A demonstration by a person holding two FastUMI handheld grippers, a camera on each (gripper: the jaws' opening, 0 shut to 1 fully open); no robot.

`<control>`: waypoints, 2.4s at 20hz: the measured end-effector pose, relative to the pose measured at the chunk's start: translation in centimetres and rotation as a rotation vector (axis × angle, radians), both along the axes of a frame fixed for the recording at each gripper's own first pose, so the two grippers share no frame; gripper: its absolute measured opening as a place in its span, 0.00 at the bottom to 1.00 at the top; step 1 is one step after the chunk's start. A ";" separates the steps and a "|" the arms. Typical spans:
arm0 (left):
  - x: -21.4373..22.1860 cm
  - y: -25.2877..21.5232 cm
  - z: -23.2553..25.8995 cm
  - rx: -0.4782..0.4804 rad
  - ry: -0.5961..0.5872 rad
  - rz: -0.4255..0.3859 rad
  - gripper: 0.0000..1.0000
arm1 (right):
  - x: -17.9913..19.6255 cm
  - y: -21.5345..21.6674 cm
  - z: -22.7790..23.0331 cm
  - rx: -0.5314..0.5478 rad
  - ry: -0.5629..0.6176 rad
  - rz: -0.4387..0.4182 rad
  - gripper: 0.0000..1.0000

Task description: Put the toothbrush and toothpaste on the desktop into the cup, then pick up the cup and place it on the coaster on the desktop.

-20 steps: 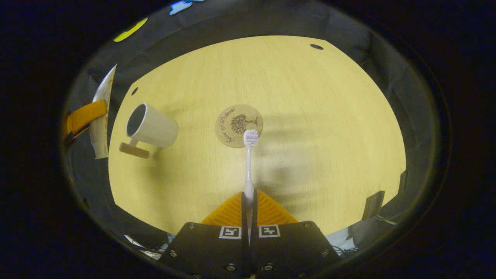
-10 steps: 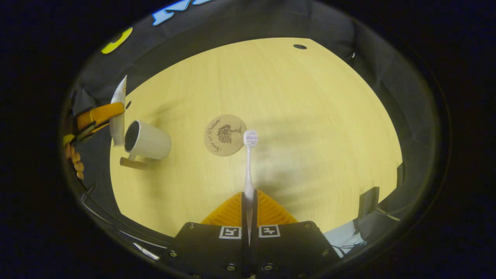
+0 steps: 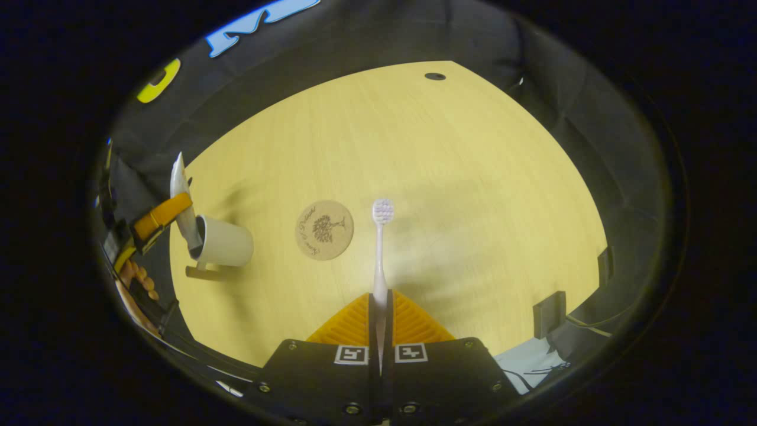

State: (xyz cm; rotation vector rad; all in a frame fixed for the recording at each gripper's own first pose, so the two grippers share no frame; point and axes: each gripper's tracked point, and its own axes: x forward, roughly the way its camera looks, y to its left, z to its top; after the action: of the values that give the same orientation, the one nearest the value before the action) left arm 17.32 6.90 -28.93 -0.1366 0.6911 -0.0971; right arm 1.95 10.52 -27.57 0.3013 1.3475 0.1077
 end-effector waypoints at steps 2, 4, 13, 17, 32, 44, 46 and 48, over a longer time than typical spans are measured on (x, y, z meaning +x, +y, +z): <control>-0.6 0.1 -0.3 0.020 -0.033 0.015 0.14 | 0.4 -0.6 0.3 0.010 -0.002 -0.024 0.02; -1.2 -0.2 -0.5 0.021 -0.063 0.011 0.14 | 0.7 -1.4 0.5 0.005 -0.007 -0.031 0.02; -2.8 -0.9 -1.2 -0.005 -0.063 0.008 0.40 | 1.5 -1.5 1.6 0.029 -0.034 -0.025 0.02; -3.9 -1.6 -0.4 -0.007 -0.076 -0.002 0.53 | 2.3 -0.1 2.2 0.053 -0.051 0.003 0.02; -9.6 3.1 2.3 0.018 -0.118 0.052 0.74 | 7.9 11.0 6.9 0.205 -0.174 0.052 0.02; -15.5 13.1 1.1 0.036 -0.059 0.156 0.74 | 11.5 19.8 8.4 0.330 -0.221 -0.070 0.02; -16.3 14.1 1.1 0.040 -0.057 0.173 0.71 | 11.8 20.9 8.2 0.344 -0.235 -0.086 0.01; -17.3 15.4 1.2 0.043 -0.056 0.196 0.74 | 12.1 21.8 7.8 0.358 -0.243 -0.098 0.01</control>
State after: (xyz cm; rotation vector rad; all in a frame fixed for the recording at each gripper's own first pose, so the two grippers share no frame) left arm 0.06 22.33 -27.69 -0.1591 0.6203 0.1016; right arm 14.07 32.29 -19.75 0.6349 1.0660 0.2953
